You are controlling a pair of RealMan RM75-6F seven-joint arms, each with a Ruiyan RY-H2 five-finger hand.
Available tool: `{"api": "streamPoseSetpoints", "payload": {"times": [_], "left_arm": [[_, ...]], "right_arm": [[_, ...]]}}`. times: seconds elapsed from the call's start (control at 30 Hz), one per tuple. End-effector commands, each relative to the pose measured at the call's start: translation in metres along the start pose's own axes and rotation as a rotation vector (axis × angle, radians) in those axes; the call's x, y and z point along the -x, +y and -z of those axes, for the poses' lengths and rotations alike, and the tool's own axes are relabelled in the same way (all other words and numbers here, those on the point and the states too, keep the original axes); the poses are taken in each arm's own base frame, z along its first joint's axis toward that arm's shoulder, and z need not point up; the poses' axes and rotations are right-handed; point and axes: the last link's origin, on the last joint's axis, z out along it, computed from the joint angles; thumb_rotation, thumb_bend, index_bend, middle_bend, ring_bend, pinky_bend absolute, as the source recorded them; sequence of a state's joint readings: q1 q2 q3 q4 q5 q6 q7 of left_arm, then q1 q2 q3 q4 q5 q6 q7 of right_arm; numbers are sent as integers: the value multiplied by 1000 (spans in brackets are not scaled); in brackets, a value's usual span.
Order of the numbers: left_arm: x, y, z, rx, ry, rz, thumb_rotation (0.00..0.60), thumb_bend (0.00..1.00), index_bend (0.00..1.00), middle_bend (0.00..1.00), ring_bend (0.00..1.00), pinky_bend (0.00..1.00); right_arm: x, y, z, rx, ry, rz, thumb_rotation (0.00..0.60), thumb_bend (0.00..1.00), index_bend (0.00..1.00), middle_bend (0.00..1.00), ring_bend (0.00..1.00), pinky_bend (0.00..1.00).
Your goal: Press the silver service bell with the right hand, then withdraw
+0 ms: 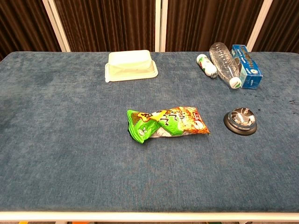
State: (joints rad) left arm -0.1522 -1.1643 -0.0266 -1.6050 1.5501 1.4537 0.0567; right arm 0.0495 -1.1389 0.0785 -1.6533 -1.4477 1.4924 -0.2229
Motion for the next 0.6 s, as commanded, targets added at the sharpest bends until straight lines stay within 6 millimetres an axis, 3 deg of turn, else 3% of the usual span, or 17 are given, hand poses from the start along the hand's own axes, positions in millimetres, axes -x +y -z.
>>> {"api": "streamPoseSetpoints", "payload": {"times": [0.03,0.07,0.13,0.2,0.23,0.4,0.6], "left_arm": [[2,-1,1,1,-5,-6,600,20,66,36,0,155],[3,-2,2,1,-6,-8,600,20,66,36,0,155],[4,-3,3,0,-12,-6,600,20,66,36,0,155],[6,-4,3,-2,-18,-7,600,20,66,36,0,155],[6,-5,2,-3,-18,-8,600,20,66,36,0,155],[5,-7,2,-3,-16,-10,600,20,66,36,0,155],[6,-8,3,-5,-23,-11,600,20,66,36,0,155]], "right_arm": [[0,-3,-2,3,32,0,600,816,0,33,26,53],[1,-5,-4,5,46,-6,600,917,0,110,109,162],[5,-8,-6,1,52,-11,600,999,0,432,437,505],[11,-12,-7,-12,25,1,600,1000,0,689,663,696],[15,-15,-8,-21,15,21,600,1000,0,777,734,744],[36,-37,-13,-86,-59,80,600,1000,46,909,863,804],[64,-72,-15,-192,-134,146,600,1000,51,924,878,807]]}}
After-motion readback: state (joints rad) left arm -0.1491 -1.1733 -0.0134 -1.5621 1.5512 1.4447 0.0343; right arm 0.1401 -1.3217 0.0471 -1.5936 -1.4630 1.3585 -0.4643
